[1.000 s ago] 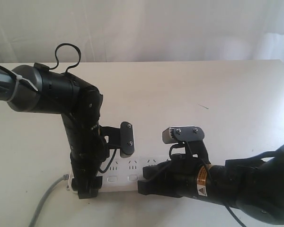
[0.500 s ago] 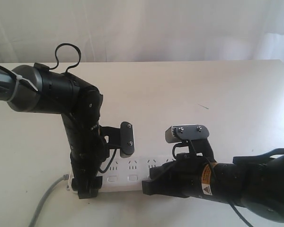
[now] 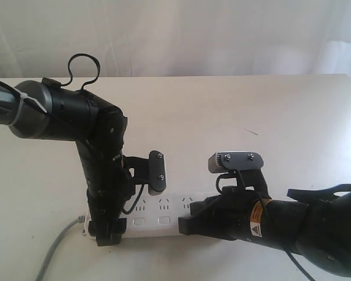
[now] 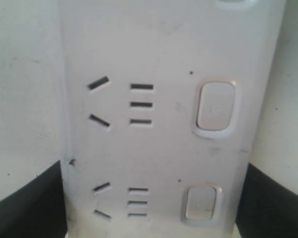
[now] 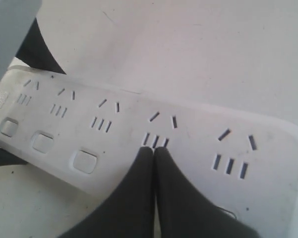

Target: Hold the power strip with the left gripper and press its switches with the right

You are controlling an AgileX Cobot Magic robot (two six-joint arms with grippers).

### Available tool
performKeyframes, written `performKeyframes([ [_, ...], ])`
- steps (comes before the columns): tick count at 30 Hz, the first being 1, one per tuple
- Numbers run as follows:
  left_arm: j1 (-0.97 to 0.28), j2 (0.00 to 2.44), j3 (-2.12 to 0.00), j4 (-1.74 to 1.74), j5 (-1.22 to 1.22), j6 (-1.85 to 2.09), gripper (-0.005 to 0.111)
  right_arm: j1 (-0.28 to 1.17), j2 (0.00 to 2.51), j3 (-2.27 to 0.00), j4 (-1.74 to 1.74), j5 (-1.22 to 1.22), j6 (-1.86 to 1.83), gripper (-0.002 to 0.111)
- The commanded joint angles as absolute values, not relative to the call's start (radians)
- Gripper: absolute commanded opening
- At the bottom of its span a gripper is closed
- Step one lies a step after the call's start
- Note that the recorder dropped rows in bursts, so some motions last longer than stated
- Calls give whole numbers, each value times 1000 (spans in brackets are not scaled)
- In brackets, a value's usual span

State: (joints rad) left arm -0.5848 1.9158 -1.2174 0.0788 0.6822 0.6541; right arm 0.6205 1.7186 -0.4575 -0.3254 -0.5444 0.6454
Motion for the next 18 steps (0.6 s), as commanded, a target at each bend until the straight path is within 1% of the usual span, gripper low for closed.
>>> performKeyframes([
  [1,-590,1927,-1198,54,726,646,0,621,1719,-446,-317,-523,630,0],
  [6,-590,1927,-1198,54,723,646,0,621,1719,-446,-357,-529,653,0],
  [11,-590,1927,-1198,54,719,648,0,621,1719,-446,-442,-591,723,0],
  [18,-590,1927,-1198,54,721,648,0,621,1751,-446,-450,-572,725,0],
])
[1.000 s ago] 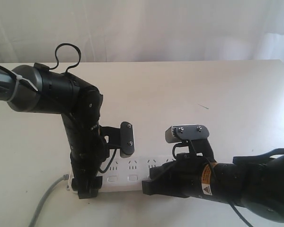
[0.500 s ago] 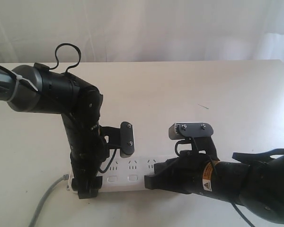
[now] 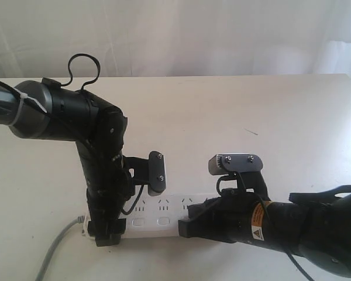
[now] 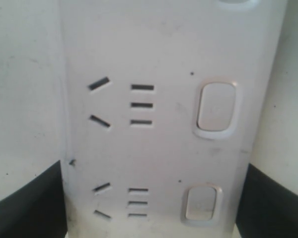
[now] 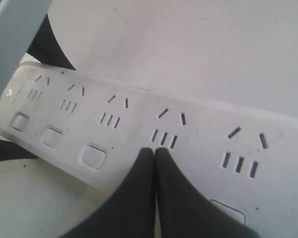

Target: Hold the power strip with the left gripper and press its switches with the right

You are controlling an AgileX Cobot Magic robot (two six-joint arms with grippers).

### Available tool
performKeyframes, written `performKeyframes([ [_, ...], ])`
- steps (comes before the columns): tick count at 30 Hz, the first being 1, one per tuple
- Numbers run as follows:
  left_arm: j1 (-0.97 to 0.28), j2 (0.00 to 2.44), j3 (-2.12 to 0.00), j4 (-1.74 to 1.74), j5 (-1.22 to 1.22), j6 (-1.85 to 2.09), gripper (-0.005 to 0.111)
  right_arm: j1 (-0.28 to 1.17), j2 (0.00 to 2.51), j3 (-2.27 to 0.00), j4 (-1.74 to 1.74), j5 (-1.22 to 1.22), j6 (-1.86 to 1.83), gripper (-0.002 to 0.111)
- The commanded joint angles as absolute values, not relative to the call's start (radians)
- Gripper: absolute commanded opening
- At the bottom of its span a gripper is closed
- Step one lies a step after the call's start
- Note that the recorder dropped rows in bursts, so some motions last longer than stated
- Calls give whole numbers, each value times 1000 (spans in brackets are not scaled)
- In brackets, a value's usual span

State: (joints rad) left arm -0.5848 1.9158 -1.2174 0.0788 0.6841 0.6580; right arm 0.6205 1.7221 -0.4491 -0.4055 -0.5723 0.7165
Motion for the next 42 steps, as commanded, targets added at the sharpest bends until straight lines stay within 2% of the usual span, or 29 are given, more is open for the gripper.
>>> performKeyframes([
  [1,-590,1927,-1198,54,721,648,0,621,1760,-446,-450,-579,725,0],
  [8,-590,1927,-1198,54,721,648,0,621,1816,-446,-500,-655,767,0],
  [13,-590,1927,-1198,54,726,648,0,621,1826,-444,-497,-558,817,0],
  [34,-590,1927,-1198,54,726,650,0,621,1813,-397,-473,-494,808,0],
  [42,-590,1927,-1198,54,733,646,0,621,1813,-395,-343,-372,667,0],
])
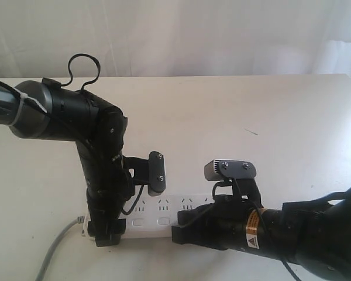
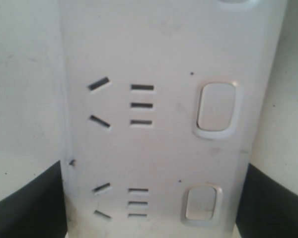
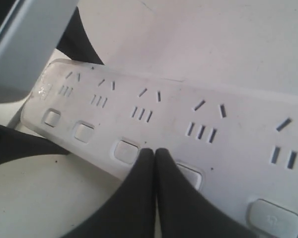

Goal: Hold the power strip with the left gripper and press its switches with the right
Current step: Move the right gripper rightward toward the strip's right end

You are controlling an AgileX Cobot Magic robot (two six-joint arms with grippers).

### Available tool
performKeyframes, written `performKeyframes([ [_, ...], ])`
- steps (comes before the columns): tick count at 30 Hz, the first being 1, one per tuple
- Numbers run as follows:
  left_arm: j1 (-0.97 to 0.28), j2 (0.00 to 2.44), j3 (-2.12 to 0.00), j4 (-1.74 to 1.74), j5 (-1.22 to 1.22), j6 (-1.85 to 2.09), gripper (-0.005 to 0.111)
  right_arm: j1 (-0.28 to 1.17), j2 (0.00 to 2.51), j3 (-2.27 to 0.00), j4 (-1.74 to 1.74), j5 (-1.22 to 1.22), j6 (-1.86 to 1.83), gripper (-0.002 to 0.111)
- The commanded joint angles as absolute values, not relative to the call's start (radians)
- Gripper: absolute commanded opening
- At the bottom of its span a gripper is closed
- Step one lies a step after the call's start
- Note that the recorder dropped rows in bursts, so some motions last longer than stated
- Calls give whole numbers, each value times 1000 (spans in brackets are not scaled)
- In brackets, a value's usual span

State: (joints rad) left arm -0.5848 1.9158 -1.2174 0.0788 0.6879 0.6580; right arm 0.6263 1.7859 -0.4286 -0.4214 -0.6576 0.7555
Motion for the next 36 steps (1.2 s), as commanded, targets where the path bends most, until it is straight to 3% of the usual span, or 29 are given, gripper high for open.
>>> performKeyframes([
  [1,-590,1927,-1198,54,733,646,0,621,1813,-394,-336,-364,662,0],
  [16,-590,1927,-1198,53,724,650,0,621,1809,-393,-311,-457,629,0],
  [23,-590,1927,-1198,53,727,646,0,621,1676,-393,-359,-538,633,0],
  [36,-590,1927,-1198,57,718,650,0,621,1328,-393,-366,-227,625,0],
])
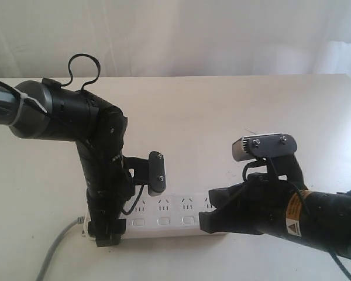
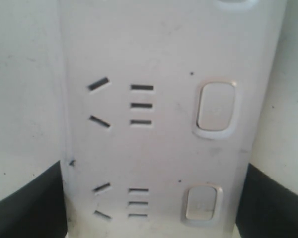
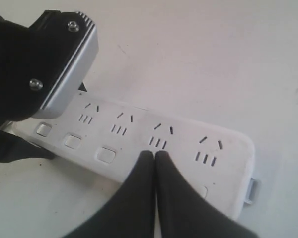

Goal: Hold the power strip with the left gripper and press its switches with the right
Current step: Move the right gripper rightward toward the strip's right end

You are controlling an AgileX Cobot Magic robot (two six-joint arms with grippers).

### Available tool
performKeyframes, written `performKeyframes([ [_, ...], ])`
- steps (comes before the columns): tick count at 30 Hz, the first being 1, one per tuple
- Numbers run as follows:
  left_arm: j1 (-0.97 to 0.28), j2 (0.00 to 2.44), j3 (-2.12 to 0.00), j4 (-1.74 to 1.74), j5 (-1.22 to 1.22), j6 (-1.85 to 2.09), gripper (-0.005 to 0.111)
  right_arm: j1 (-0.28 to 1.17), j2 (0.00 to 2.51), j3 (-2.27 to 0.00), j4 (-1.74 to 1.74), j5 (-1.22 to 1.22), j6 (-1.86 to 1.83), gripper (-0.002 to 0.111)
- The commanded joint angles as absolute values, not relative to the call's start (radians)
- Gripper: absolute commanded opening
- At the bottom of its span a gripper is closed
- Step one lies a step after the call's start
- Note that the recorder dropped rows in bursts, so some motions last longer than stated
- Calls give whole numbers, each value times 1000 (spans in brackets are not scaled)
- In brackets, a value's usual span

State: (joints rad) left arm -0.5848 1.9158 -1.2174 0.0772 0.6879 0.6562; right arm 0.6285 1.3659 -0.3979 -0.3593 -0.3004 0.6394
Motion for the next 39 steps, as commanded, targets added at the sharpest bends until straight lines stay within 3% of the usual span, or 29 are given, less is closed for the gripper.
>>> performKeyframes([
  [1,-590,1927,-1198,53,715,650,0,621,1331,-393,-366,-227,625,0],
  [25,-590,1927,-1198,32,700,651,0,621,1538,-361,-371,-479,621,0],
  [39,-590,1927,-1198,30,710,651,0,621,1631,-361,-238,-467,473,0],
])
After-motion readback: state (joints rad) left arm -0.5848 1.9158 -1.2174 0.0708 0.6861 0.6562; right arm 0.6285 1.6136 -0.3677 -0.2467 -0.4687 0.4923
